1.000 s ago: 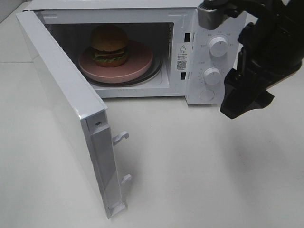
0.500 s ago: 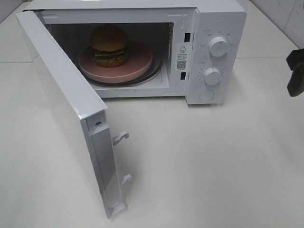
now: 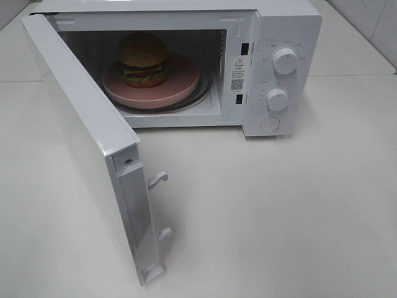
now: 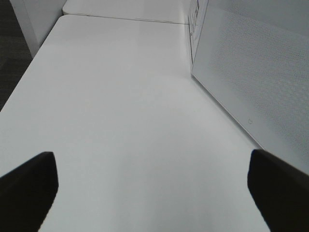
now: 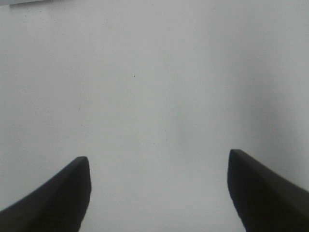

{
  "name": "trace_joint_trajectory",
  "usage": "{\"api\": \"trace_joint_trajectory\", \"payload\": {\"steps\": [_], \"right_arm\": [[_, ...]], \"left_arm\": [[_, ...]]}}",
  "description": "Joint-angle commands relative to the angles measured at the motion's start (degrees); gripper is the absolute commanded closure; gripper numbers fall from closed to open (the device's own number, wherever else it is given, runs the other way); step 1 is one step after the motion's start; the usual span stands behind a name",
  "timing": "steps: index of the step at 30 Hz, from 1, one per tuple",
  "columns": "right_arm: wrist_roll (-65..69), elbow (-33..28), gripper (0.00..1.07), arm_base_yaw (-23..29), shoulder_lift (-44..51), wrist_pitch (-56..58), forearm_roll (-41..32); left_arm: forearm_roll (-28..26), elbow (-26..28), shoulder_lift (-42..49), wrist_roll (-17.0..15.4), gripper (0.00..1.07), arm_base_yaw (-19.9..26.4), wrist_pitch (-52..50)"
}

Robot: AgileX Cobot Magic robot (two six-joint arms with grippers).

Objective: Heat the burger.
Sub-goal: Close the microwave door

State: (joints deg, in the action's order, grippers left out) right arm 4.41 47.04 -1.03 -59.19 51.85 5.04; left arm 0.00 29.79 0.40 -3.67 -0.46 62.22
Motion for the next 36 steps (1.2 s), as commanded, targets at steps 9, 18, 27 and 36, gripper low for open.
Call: {"api": "trace_joint_trajectory", "payload": {"steps": [9, 18, 27, 36], "right_arm": [[0.3, -8.7, 0.31, -0.4, 24.1, 8.7, 0.3], [0.3, -14.4, 0.31, -0.4, 40.5, 7.3, -0.5], [-3.2, -18.8, 0.32, -0.4, 51.6, 3.6, -5.0], [-6.5, -19.1, 0.32, -0.4, 60.3, 3.4, -8.1]], "left_arm": [[-0.6, -0.2, 0.2, 0.0, 0.04, -0.2, -0.9], [-0.6, -0.2, 0.2, 0.0, 0.04, -0.2, -0.9], [-0.6, -0.2, 0.2, 0.0, 0.04, -0.2, -0.9], [-0.6, -0.2, 0.2, 0.0, 0.04, -0.2, -0.9]]}}
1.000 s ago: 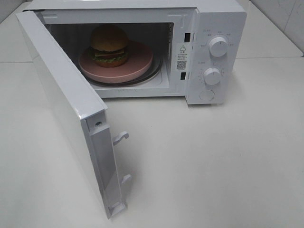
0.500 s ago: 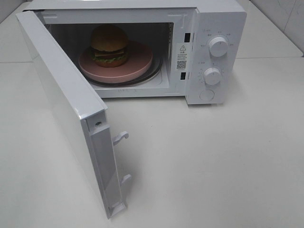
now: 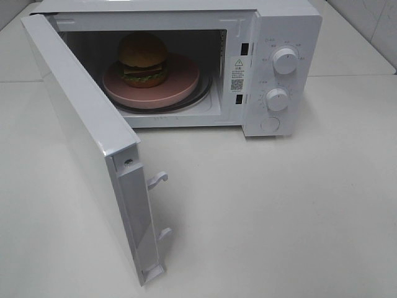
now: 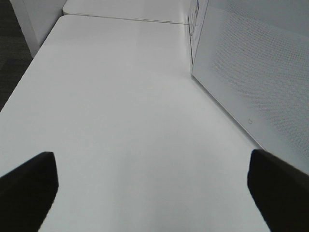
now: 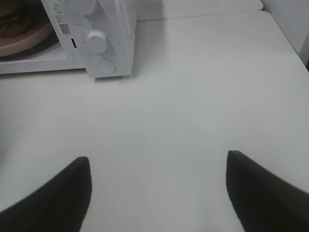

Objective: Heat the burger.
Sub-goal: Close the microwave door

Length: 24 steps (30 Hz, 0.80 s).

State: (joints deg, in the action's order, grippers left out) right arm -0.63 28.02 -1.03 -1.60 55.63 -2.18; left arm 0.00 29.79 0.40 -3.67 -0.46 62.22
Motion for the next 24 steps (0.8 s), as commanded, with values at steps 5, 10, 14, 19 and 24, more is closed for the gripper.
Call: {"api": "trace_joint_trajectory", "payload": {"steps": [5, 10, 14, 19, 24], "right_arm": [[-2.1, -0.1, 0.32, -0.2, 3.6, -0.4, -1.3], [-2.1, -0.1, 0.32, -0.2, 3.6, -0.4, -1.4], [-2.2, -0.1, 0.32, -0.2, 3.6, -0.4, -1.5], [-1.7, -0.1, 0.3, -0.2, 3.6, -0.4, -1.0], [-1.2, -0.1, 0.18, -0.2, 3.6, -0.4, -0.5]], "left_arm": [[-0.6, -0.2, 0.1, 0.0, 0.04, -0.2, -0.9], [-0.6, -0.2, 0.2, 0.0, 0.04, -0.2, -0.9], [-0.6, -0.2, 0.2, 0.0, 0.04, -0.2, -0.9], [-0.6, -0.2, 0.2, 0.0, 0.04, -0.2, -0.9], [-0.6, -0.2, 0.2, 0.0, 0.04, -0.2, -0.9]]}}
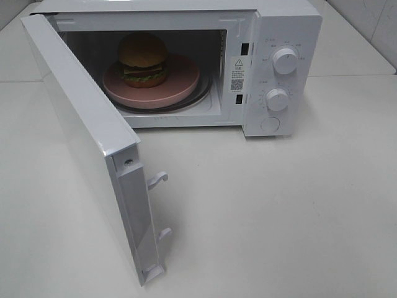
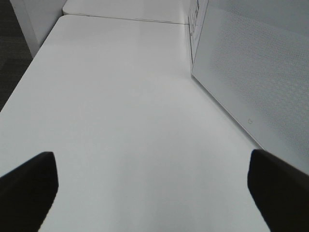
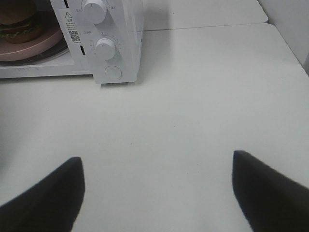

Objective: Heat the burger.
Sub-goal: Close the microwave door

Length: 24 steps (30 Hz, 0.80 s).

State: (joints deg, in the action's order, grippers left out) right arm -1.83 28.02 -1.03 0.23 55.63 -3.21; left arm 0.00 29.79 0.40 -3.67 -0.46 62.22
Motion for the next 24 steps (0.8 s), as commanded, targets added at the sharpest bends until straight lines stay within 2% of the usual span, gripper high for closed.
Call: {"api": "trace_joint_trajectory", "payload": {"steps": [1, 2, 6, 12, 13, 15, 16, 17, 18, 20, 21, 22, 24], "right_arm": [[0.6, -0.1, 0.09, -0.2, 1.7, -0.4, 1.1], [1.5, -0.1, 0.06, -0.2, 1.7, -0.4, 1.9], [1.8, -0.1, 0.07, -0.2, 1.7, -0.5, 3.2], [1.8, -0.1, 0.14, -0.2, 1.7, -0.5, 3.8], [1.8, -0.1, 0.19, -0.2, 1.7, -0.5, 3.8], [1.8, -0.1, 0.23, -0.2, 1.7, -0.5, 3.8], [1.8, -0.1, 0.3, -0.2, 1.7, -0.5, 3.8], [1.8, -0.1, 0.3, -0.2, 1.7, -0.5, 3.8], [1.8, -0.1, 0.38, -0.2, 1.7, -0.5, 3.8], [1.8, -0.1, 0.42, -0.2, 1.7, -0.5, 3.8], [1.8, -0.1, 0.49, -0.2, 1.7, -0.5, 3.8], [1.8, -0.1, 0.49, -0.2, 1.7, -0.5, 3.8], [1.8, -0.1, 0.57, -0.2, 1.7, -0.5, 3.8]], "left_arm": [[-0.6, -0.2, 0.2, 0.0, 0.04, -0.2, -0.9], [-0.6, -0.2, 0.2, 0.0, 0.04, -0.2, -0.9], [-0.6, -0.2, 0.2, 0.0, 0.04, -0.2, -0.9], [-0.6, -0.2, 0.2, 0.0, 0.04, -0.2, -0.9], [-0.6, -0.2, 0.2, 0.0, 0.04, -0.2, -0.9], [-0.6, -0.2, 0.2, 0.0, 0.04, -0.2, -0.9], [-0.6, -0.2, 0.2, 0.0, 0.04, -0.2, -0.9], [-0.6, -0.2, 0.2, 0.0, 0.04, -0.2, -0.9], [-0.6, -0.2, 0.2, 0.0, 0.04, -0.2, -0.9], [-0.6, -0.2, 0.2, 0.0, 0.04, -0.2, -0.9], [-0.6, -0.2, 0.2, 0.0, 0.04, -0.2, -0.9], [-0.6, -0.2, 0.2, 0.0, 0.04, -0.2, -0.9], [-0.6, -0.2, 0.2, 0.0, 0.04, -0.2, -0.9]]}}
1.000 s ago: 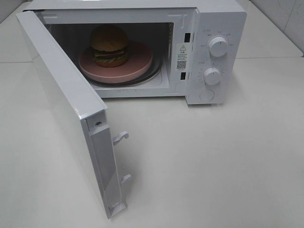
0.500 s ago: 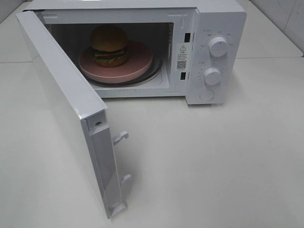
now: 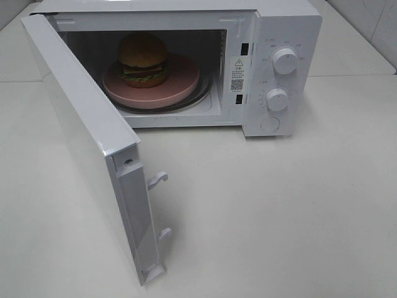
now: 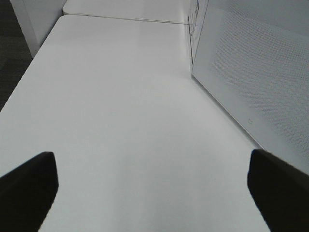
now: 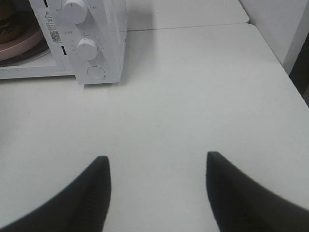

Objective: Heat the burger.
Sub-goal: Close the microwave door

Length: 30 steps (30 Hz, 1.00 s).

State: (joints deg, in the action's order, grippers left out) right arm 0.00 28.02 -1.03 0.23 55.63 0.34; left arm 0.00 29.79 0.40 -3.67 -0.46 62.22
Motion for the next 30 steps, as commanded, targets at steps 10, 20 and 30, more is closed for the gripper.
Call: {"api": "trace_joint_trajectory", "payload": {"steps": [10, 20, 30], "right_arm": [[0.0, -0.1, 0.7, -0.2, 1.7, -0.5, 0.2], [0.0, -0.1, 0.7, -0.2, 1.7, -0.5, 0.2], [0.0, -0.1, 0.7, -0.2, 1.7, -0.5, 0.2]], "left_arm": [[-0.6, -0.2, 0.2, 0.0, 0.04, -0.2, -0.9], [-0.5, 0.2, 0.1, 0.5, 0.04, -0.2, -1.3], [1.1, -1.8, -6.1, 0.8, 0.36, -0.2, -20.1]]}}
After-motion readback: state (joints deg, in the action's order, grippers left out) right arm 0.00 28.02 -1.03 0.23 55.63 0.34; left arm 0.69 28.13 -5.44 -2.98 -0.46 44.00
